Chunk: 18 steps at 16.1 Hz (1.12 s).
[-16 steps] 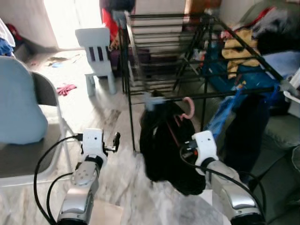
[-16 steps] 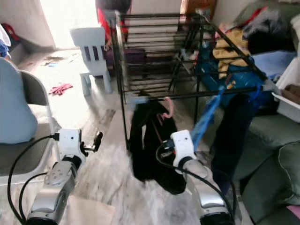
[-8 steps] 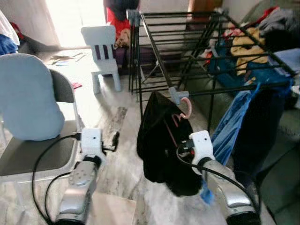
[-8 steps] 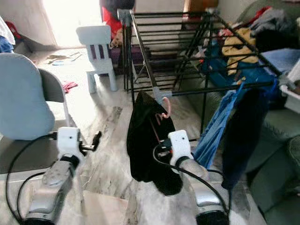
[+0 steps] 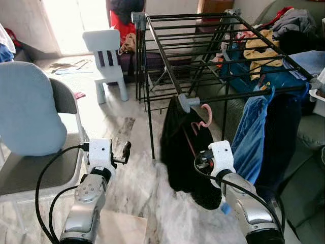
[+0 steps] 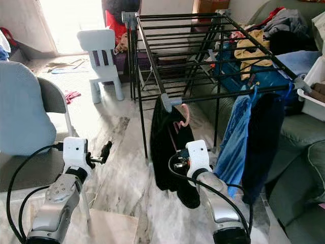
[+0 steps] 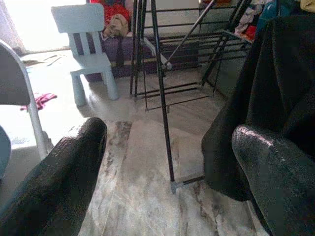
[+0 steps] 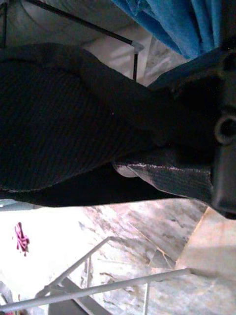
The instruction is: Hang hanger
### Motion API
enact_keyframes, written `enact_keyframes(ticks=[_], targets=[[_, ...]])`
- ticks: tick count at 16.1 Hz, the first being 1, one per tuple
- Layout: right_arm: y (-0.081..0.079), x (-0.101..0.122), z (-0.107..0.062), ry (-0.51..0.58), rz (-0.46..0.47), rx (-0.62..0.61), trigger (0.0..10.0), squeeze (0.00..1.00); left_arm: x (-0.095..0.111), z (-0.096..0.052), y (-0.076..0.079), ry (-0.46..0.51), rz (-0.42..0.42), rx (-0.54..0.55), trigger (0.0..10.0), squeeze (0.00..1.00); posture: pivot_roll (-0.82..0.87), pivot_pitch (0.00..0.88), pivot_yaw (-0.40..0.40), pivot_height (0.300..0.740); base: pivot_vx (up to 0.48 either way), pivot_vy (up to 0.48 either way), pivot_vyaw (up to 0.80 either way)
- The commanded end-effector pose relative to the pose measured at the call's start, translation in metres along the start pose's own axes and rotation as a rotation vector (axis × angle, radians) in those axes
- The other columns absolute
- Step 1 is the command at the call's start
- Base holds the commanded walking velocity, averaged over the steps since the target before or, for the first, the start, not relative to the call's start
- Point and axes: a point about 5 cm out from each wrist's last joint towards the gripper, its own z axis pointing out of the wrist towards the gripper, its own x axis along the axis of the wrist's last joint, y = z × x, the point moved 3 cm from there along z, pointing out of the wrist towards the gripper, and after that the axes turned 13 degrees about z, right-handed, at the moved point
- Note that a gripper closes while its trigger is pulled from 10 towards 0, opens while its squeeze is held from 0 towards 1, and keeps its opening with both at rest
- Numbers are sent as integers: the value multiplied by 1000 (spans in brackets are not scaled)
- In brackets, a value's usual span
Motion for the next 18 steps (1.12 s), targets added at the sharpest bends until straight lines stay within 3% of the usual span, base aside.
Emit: enact_keyframes(ticks=[1,8,18], targets=[[-3,18,2,68,-5,12,10000,0,6,1,-2,17,11,6,10000,0,-74,0,6,740,386,0,0],[-2,17,3,64,5,9,10000,0,4,0,-1,7,10,3,10000,0,-76,0,7,740,464,0,0],[-19,4,2,-13,7,132,10000,0,-2,1,-5,-38,24,46,10000,0,-69,0,1,740,0,0,0]])
